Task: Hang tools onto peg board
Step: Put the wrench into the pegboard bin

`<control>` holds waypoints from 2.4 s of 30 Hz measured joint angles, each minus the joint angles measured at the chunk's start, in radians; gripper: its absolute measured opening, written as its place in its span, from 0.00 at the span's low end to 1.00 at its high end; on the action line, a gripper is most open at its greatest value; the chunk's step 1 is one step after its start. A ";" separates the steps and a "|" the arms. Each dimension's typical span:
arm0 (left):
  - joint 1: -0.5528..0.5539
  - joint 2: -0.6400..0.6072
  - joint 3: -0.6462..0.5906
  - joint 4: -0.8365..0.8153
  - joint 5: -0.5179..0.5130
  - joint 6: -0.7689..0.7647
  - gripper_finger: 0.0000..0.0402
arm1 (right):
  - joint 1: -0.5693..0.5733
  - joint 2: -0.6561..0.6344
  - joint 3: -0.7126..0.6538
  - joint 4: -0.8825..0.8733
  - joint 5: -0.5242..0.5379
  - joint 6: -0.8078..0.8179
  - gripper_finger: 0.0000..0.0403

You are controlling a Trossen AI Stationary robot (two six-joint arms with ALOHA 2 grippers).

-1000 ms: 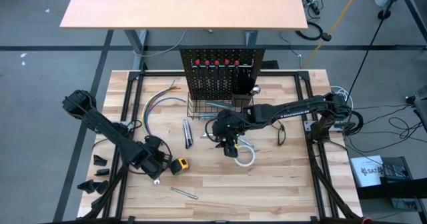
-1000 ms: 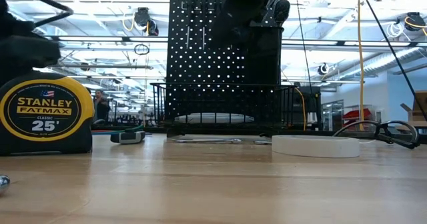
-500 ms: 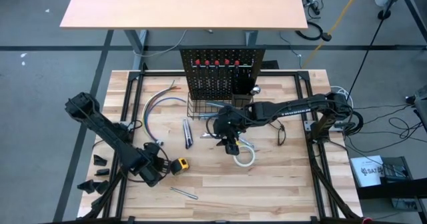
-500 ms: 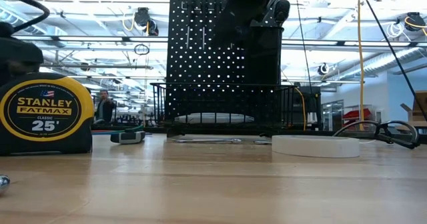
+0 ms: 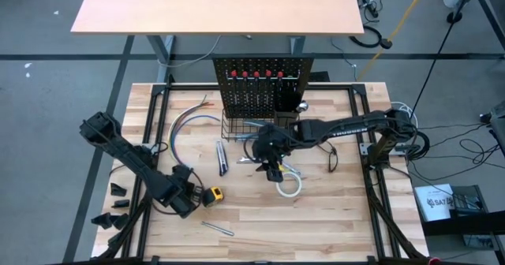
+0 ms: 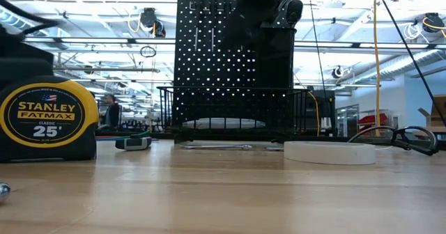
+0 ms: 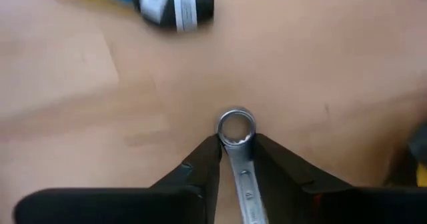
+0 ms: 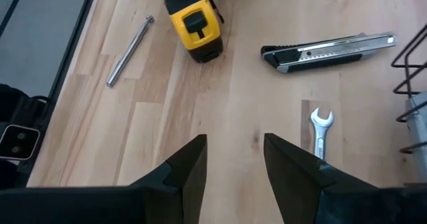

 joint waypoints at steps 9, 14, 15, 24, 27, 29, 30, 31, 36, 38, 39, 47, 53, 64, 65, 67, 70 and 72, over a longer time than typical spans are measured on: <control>0.102 0.001 -0.003 -0.007 -0.091 0.165 0.08 | -0.009 -0.010 0.000 -0.010 0.001 0.000 0.36; 0.133 -0.006 -0.003 0.004 -0.085 0.220 0.08 | -0.020 -0.034 0.000 -0.036 0.001 0.000 0.36; 0.135 -0.006 -0.003 0.004 -0.082 0.221 0.09 | -0.023 -0.038 0.000 -0.037 0.001 0.000 0.36; 0.136 -0.007 -0.010 0.026 -0.035 0.211 0.26 | -0.037 -0.051 0.000 -0.050 0.002 -0.012 0.36; 0.141 -0.007 -0.011 0.030 -0.005 0.207 0.31 | -0.037 -0.051 0.000 -0.051 0.001 -0.018 0.36; 0.151 -0.008 -0.011 0.028 0.009 0.213 0.33 | -0.037 -0.051 0.000 -0.051 0.001 -0.018 0.36; 0.155 -0.008 -0.011 0.029 0.008 0.213 0.33 | -0.037 -0.051 0.000 -0.051 0.001 -0.018 0.36; 0.160 -0.008 -0.011 0.029 0.009 0.216 0.33 | -0.037 -0.051 0.000 -0.051 0.001 -0.018 0.36; 0.190 -0.016 -0.011 0.036 0.020 0.218 0.33 | -0.037 -0.051 0.000 -0.062 0.000 -0.018 0.36; 0.191 -0.027 -0.013 0.031 0.000 0.214 0.33 | -0.036 -0.051 0.000 -0.074 0.000 -0.018 0.36; 0.192 -0.033 -0.014 0.017 -0.020 0.214 0.33 | -0.036 -0.051 0.000 -0.079 0.000 -0.015 0.36; 0.194 -0.073 -0.034 0.027 -0.004 0.238 0.33 | -0.033 -0.060 0.000 -0.104 -0.004 0.000 0.36; 0.204 -0.077 -0.073 0.086 0.023 0.237 0.34 | -0.031 -0.081 0.000 -0.100 -0.003 0.001 0.36; 0.280 -0.079 -0.096 0.123 0.049 0.288 0.33 | -0.029 -0.094 0.000 -0.096 0.001 0.008 0.36; 0.286 -0.079 -0.096 0.127 0.050 0.300 0.33 | -0.029 -0.094 0.000 -0.096 0.001 0.008 0.36; 0.294 -0.079 -0.097 0.132 0.050 0.324 0.32 | -0.029 -0.094 0.000 -0.097 0.001 0.008 0.36; 0.299 -0.078 -0.098 0.133 0.039 0.342 0.27 | -0.029 -0.094 0.000 -0.097 0.001 0.008 0.36; 0.299 -0.077 -0.099 0.136 0.023 0.345 0.22 | -0.029 -0.094 0.000 -0.097 0.001 0.008 0.36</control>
